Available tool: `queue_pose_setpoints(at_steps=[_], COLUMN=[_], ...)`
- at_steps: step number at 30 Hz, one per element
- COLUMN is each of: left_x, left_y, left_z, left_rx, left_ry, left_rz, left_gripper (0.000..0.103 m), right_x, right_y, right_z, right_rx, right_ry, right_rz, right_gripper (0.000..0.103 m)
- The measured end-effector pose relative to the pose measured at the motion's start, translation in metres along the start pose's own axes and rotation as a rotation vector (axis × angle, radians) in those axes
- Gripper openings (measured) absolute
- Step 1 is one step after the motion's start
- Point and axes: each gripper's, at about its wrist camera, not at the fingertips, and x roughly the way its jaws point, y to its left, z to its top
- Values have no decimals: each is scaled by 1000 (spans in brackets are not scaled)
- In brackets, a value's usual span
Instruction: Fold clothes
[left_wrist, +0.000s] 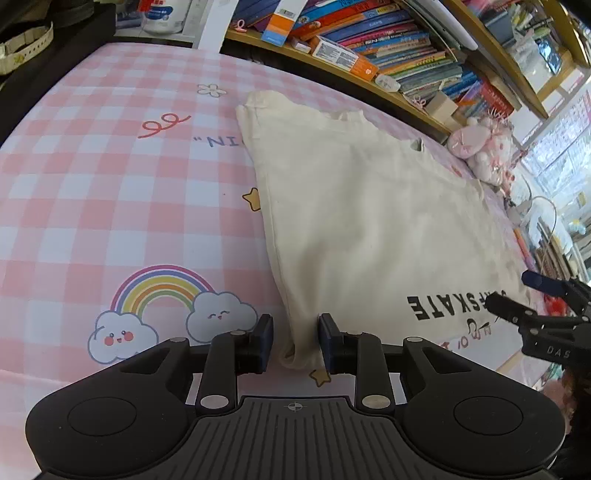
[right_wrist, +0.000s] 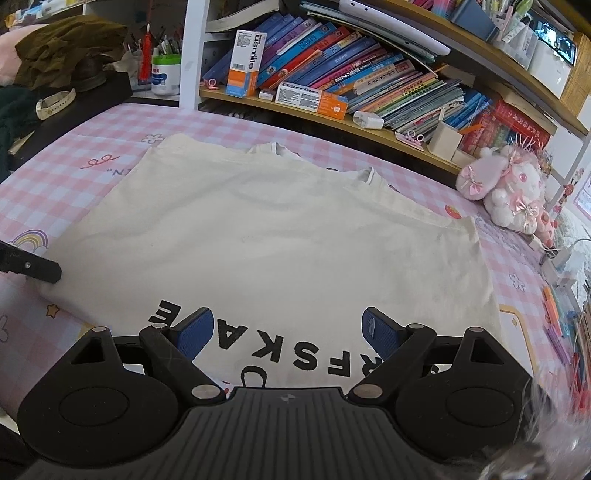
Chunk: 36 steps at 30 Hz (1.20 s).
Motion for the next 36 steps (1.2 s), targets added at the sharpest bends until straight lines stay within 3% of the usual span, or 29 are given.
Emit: queue_pose_setpoints(at_steps=[5,9,17,26,32,36], left_x=[-11,-19,-17,-15,-15,-15], left_y=[4,2,-6,-1,7,10], left_z=[2,9,18,18,19,18], left_rx=[-27,-42,-29,-40,-69,-91], left_ry=[-45,-106,-121,-112,-106,-107], left_rz=[-35,-49,-33,-25,-18,-28], left_gripper=[30,53,77,80,81,84], right_x=[-2,-4,-6,-4,-3,3], right_y=[0,1,3,7,32,60], right_z=[-1,0,-4,-2,9,20], right_rx=[13,17,39,21,-87,-178], right_ry=[-10,-23,-29,-35,-71,-56], right_rz=[-5,-9,-10,7,134,295], right_gripper=[87,87,87,87,87,84])
